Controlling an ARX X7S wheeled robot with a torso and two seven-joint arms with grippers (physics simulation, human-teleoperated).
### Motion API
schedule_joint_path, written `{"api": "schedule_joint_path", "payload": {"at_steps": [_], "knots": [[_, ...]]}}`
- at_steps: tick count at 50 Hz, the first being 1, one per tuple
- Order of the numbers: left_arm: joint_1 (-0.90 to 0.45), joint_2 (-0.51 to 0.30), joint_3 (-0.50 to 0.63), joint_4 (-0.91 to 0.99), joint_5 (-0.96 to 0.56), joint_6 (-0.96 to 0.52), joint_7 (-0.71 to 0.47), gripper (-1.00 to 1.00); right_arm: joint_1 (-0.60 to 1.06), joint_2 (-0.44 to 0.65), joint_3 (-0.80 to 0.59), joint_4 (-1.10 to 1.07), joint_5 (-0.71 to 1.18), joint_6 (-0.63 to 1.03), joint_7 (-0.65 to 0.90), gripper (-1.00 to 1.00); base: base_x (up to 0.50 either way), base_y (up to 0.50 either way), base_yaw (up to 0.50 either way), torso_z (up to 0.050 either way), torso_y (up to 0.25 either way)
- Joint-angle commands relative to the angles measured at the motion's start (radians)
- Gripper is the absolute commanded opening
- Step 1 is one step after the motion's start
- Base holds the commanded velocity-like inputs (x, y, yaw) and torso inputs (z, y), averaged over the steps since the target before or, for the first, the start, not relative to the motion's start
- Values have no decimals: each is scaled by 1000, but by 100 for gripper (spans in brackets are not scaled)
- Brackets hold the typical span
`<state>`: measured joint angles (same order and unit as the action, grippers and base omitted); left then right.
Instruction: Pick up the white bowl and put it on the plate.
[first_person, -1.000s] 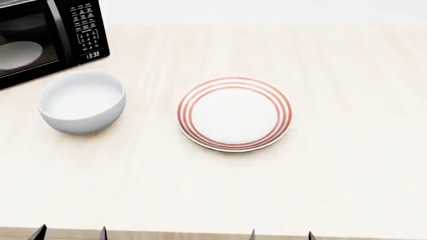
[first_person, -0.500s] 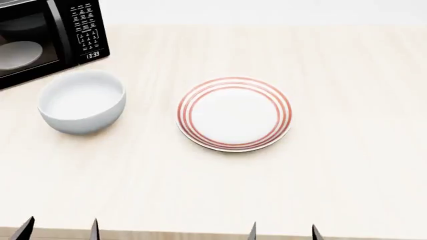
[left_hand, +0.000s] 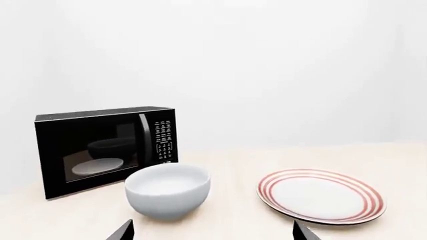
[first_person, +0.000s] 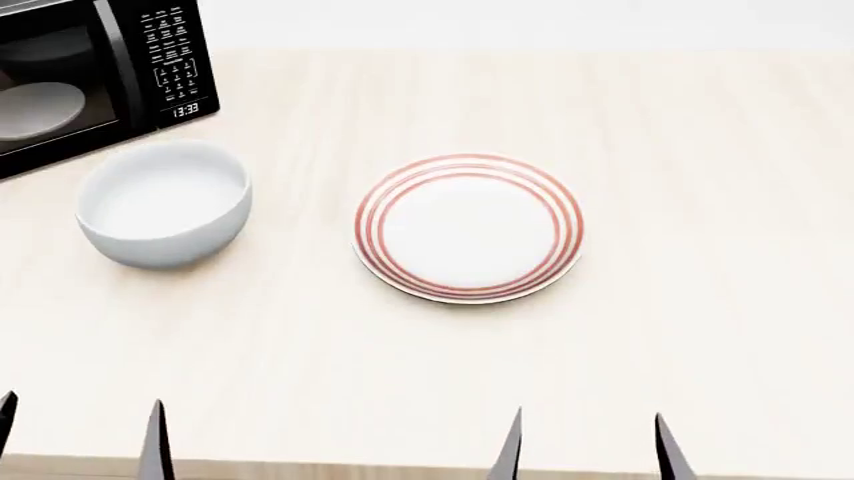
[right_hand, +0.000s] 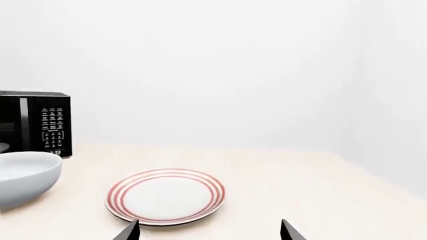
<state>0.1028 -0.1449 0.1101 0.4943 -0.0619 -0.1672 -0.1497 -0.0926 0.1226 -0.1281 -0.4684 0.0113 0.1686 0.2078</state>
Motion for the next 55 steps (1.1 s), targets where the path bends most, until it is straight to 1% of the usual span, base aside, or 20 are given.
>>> {"api": "schedule_joint_path", "payload": {"at_steps": [1,4,7,22,32,55], "knots": [[21,-16,0,156,-11,-63,-23,100,-26,15,-21,-113,-12,32,24,100,0,0,0,0,0],[25,-16,-7,191,-36,-88,-24,100,-29,19,-28,-124,-20,32,29,100,0,0,0,0,0],[27,-21,-3,211,-31,-96,-30,100,-29,22,-30,-135,-15,32,31,100,0,0,0,0,0],[29,-33,2,223,-34,-88,-47,100,-26,36,-39,-118,2,12,40,100,0,0,0,0,0],[31,-44,13,228,-21,-80,-58,100,-27,42,-35,-110,14,-1,53,100,344,0,0,0,0],[31,-60,27,230,-19,-77,-79,100,-27,58,-48,-109,22,-8,71,100,427,0,0,0,0]]}}
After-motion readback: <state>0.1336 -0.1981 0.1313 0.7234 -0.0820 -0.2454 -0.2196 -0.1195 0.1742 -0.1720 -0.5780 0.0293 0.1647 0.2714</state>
